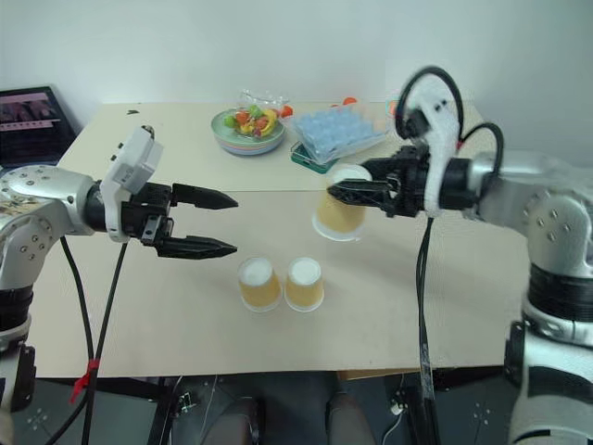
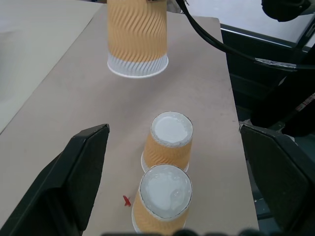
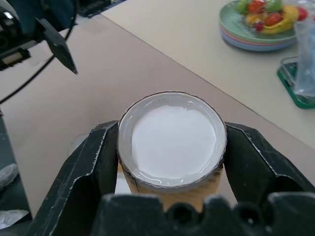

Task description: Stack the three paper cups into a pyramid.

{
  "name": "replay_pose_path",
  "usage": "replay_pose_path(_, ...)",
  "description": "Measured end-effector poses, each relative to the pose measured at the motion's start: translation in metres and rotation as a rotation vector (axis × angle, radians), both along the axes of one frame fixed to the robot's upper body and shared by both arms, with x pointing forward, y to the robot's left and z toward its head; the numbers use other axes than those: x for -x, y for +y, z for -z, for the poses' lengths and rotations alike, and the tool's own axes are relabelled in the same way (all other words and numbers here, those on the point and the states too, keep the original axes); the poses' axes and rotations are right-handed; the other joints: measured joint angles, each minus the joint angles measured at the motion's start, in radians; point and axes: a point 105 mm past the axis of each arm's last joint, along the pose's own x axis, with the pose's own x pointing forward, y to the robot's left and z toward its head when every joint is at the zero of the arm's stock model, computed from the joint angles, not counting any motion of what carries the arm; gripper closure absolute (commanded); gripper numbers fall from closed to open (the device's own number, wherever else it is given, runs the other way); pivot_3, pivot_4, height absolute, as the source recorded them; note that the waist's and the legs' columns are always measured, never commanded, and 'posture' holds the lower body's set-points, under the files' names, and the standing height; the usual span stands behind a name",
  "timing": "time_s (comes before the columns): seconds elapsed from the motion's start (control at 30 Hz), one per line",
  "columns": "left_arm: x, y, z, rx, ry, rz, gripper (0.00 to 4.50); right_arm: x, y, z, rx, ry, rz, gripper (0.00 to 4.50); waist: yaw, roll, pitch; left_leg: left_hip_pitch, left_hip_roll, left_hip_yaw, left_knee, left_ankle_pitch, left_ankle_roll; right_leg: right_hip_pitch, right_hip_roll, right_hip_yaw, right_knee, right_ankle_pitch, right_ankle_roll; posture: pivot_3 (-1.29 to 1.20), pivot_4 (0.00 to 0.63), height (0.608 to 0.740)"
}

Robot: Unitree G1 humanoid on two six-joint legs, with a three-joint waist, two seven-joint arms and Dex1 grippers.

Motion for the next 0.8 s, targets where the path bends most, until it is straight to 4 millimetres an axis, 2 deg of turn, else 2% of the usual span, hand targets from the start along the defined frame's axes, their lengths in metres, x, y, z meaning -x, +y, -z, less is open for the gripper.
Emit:
replay_pose_path(0.13, 0.0, 0.0, 0.002, 0.002, 0.004, -0.002, 0.0, -0.002, 0.016, 0.001, 0.011, 0.022, -0.025, 1.68, 0.0, 0.0, 0.0, -0.006, -0.001, 0.0, 0.001, 0.0, 0.0, -0.007, -0.001, 0.001, 0.002, 0.0, 0.0, 0.0, 0.15, 0.74)
replay_pose_path(0.23, 0.0, 0.0, 0.001, 0.004, -0.006, -0.002, 0.0, 0.001, 0.029, 0.009, 0.048, 0.032, -0.052, 1.68, 0.001, 0.0, 0.0, -0.011, -0.001, 0.0, 0.003, 0.0, 0.0, -0.013, -0.001, 0.001, 0.011, 0.0, 0.0, 0.0, 0.15, 0.74)
replay_pose_path(0.47, 0.0, 0.0, 0.001, 0.005, -0.011, 0.001, 0.0, 0.013, 0.041, 0.019, 0.112, 0.012, -0.09, 1.68, 0.001, 0.0, 0.0, -0.011, -0.001, 0.0, 0.004, 0.0, 0.0, -0.013, 0.0, 0.001, 0.011, 0.0, 0.0, 0.0, 0.15, 0.74)
replay_pose_path(0.8, -0.002, -0.003, -0.001, 0.01, -0.012, 0.015, 0.0, 0.026, 0.069, 0.038, 0.059, 0.06, -0.132, 1.68, -0.001, 0.0, 0.0, -0.01, -0.001, 0.0, 0.007, 0.0, 0.0, -0.013, 0.0, 0.001, 0.013, 0.0, 0.0, 0.0, 0.15, 0.74)
